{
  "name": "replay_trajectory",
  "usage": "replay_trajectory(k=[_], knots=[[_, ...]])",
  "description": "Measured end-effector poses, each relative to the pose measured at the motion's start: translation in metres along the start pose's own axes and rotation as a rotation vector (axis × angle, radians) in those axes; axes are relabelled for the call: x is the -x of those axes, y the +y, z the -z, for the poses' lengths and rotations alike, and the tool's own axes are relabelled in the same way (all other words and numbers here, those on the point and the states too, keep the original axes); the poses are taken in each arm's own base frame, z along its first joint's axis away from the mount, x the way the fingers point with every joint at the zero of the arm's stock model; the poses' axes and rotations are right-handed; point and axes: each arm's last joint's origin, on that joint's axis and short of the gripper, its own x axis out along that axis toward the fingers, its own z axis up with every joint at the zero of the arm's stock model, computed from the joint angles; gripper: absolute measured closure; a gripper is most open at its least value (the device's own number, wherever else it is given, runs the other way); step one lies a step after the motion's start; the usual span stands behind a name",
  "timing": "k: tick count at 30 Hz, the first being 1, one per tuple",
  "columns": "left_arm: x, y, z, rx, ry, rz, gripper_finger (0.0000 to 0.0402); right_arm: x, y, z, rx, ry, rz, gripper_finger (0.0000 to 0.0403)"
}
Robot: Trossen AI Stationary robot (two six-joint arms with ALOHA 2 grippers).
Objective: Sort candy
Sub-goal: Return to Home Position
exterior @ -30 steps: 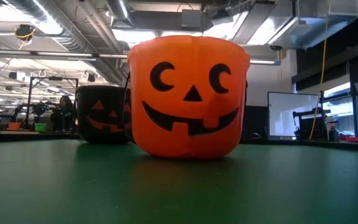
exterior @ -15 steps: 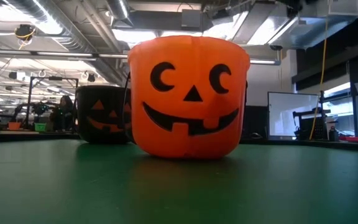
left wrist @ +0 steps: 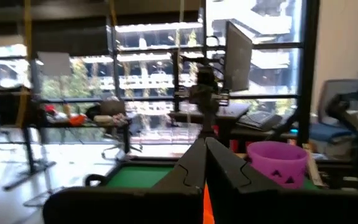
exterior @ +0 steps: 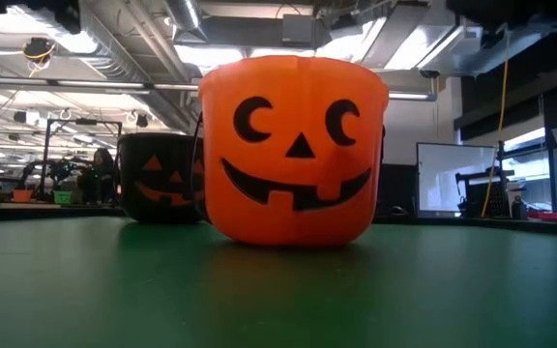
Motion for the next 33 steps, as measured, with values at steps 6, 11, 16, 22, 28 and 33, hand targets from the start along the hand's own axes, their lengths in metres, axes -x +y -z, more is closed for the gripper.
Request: replay_trajectory(k=[6, 11, 16, 22, 28, 33], knots=[[0.009, 0.004, 0.011, -0.033, 0.03, -0.084, 0.0401, 0.023, -0.006, 0.002, 0.03, -0.067, 0.017, 0.0402], [-0.001, 0.0, 0.033, -0.028, 0.053, -0.039, 0.0401, 0.023, -0.007, 0.03, 0.014, -0.042, 0.021, 0.0402], [-0.003, 0.0, 0.044, -0.002, 0.031, -0.047, 0.0401, 0.02, -0.009, 0.059, -0.092, 0.023, 0.058, 0.0402], [-0.008, -0.002, 0.061, -0.004, 0.04, -0.002, 0.0401, 0.016, -0.008, 0.08, -0.123, 0.027, 0.049, 0.0403], [-0.012, -0.002, 0.085, 0.037, 0.045, -0.014, 0.0401, 0.015, -0.009, 0.098, -0.127, 0.08, 0.092, 0.0403], [-0.014, -0.004, 0.108, 0.102, 0.053, 0.004, 0.0401, 0.014, -0.008, 0.115, -0.129, 0.122, 0.091, 0.0403]])
